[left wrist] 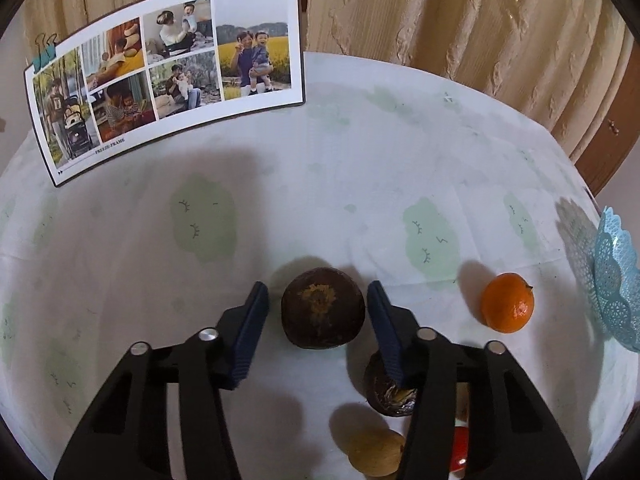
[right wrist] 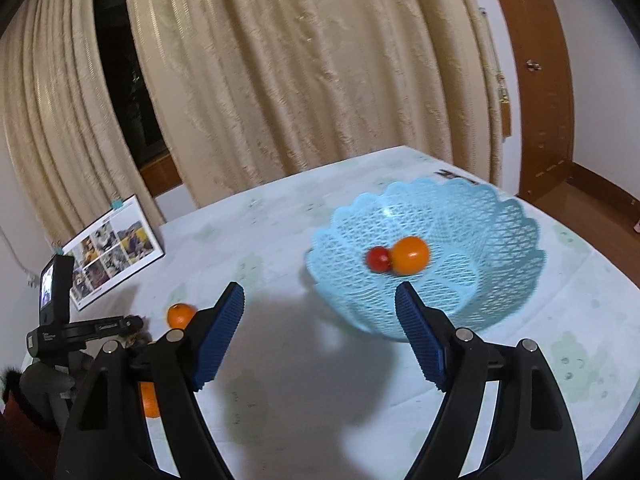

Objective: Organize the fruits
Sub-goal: 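Grasp a dark brown round fruit with the left tool, then drop a tangerine into the basket with the right tool while the left tool holds the dark fruit, then carry the dark brown fruit over the basket and open the left tool, then grasp the second dark brown fruit with the left tool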

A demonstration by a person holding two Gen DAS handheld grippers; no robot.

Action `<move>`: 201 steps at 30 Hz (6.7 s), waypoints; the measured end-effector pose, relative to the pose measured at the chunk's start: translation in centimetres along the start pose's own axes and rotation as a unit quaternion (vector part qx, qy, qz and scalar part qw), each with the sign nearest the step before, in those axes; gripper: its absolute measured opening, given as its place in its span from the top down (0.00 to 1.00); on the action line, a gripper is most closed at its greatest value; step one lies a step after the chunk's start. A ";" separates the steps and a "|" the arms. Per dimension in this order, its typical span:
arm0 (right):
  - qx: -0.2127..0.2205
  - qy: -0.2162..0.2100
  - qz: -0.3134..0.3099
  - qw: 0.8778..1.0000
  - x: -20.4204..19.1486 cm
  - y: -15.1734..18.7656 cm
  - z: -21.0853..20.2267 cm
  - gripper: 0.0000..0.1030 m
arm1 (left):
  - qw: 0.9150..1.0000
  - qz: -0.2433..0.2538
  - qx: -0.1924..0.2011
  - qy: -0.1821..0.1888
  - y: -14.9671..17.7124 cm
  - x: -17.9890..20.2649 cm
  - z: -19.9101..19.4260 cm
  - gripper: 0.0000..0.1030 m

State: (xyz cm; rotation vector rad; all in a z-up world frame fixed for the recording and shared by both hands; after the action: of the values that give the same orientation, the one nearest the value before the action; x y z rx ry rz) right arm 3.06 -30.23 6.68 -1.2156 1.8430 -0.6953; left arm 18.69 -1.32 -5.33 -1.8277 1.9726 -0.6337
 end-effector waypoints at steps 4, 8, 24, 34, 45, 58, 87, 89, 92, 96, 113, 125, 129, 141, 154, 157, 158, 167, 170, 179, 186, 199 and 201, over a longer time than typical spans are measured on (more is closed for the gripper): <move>-0.020 -0.018 -0.009 1.000 -1.8 0.6 1.1 0.23 | 1.000 -0.003 0.002 0.007 -0.1 -0.1 -0.1 0.61; -0.045 -0.040 -0.028 0.998 -4.1 1.5 2.4 0.23 | 1.000 -0.005 0.011 0.003 -0.2 -0.2 -0.9 0.62; -0.165 -0.096 -0.076 0.979 -13.4 4.9 10.7 0.23 | 0.996 -0.012 0.081 -0.032 -1.8 -1.3 -6.2 0.61; -0.227 -0.080 -0.103 0.965 -15.3 7.3 15.1 0.36 | 0.996 -0.013 0.085 -0.030 -1.6 -1.1 -6.6 0.61; -0.231 -0.079 -0.122 0.962 -15.4 7.8 15.2 0.61 | 0.996 -0.009 0.085 -0.023 -1.7 -0.7 -6.7 0.61; -0.165 -0.087 -0.054 0.981 -11.0 3.0 9.9 0.61 | 0.996 0.007 0.092 0.012 -1.5 1.3 -7.0 0.61; -0.054 0.055 0.065 0.995 8.6 -2.3 3.2 0.46 | 0.993 0.069 0.090 0.038 -0.9 8.2 -8.0 0.61; -0.038 0.060 0.071 0.995 9.2 -2.7 2.5 0.44 | 0.993 0.072 0.090 0.041 -0.9 8.8 -8.1 0.61; -0.018 0.069 0.075 0.995 10.0 -3.0 1.8 0.44 | 0.992 0.080 0.091 0.045 -1.0 9.8 -8.4 0.61; 0.012 0.088 0.081 0.993 11.2 -3.1 0.7 0.44 | 0.989 0.097 0.093 0.054 -1.2 12.0 -8.8 0.61; 0.109 0.139 0.143 0.974 16.1 -3.1 -2.5 0.32 | 0.968 0.196 0.086 0.131 -1.5 26.3 -8.9 0.61; 0.115 0.145 0.144 0.972 16.4 -2.9 -2.9 0.30 | 0.952 0.243 0.072 0.171 -0.9 33.8 -7.3 0.61; 0.118 0.147 0.148 0.971 16.5 -2.9 -3.0 0.30 | 0.951 0.246 0.065 0.176 -0.5 34.6 -6.8 0.60; 0.122 0.148 0.149 0.970 16.5 -3.0 -3.0 0.26 | 0.962 0.214 0.075 0.151 -2.0 31.4 -7.0 0.31; 0.129 0.149 0.143 0.970 16.4 -3.2 -3.3 0.24 | 0.973 0.188 0.104 0.089 -3.2 24.6 -8.5 0.26; 0.131 0.151 0.143 0.969 16.4 -3.2 -3.2 0.24 | 0.975 0.179 0.106 0.074 -3.3 22.4 -8.8 0.26; 0.131 0.152 0.142 0.969 16.4 -3.2 -3.2 0.24 | 0.976 0.175 0.106 0.069 -3.3 21.5 -8.9 0.26; 0.130 0.161 0.128 0.970 16.0 -3.2 -3.2 0.24 | 0.985 0.129 0.112 0.025 -3.1 13.2 -9.8 0.26; 0.130 0.165 0.118 0.970 15.6 -3.2 -3.1 0.24 | 0.988 0.108 0.110 0.011 -3.0 10.6 -9.8 0.26; 0.121 0.159 0.094 0.975 13.8 -2.9 -3.2 0.24 | 0.994 0.072 0.087 -0.008 -1.5 5.8 -8.3 0.26; 0.101 0.120 0.064 0.986 10.0 -2.1 -3.0 0.24 | 0.997 0.066 0.047 -0.005 0.4 5.0 -5.4 0.26; 0.023 0.022 0.000 0.999 2.1 1.0 -1.7 0.24 | 0.998 0.066 0.007 0.012 2.4 5.1 -1.7 0.44; 0.007 0.003 -0.006 1.000 0.9 1.6 -1.3 0.24 | 0.998 0.065 0.004 0.014 2.4 5.1 -1.4 0.48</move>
State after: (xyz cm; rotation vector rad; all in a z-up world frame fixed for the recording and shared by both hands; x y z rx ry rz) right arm 0.95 -30.42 5.80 -1.2178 1.8345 -0.7172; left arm 15.44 -6.16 -5.35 -1.6784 2.0833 -0.6299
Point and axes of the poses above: each gripper's, at about its wrist camera, not at the fingertips, and z roughly the way its jaws point, x to its right, y to its underside, the point moved 8 cm from there along z, roughly the way its jaws point, and after that the axes turned 7 degrees about z, right-handed, at the moved point
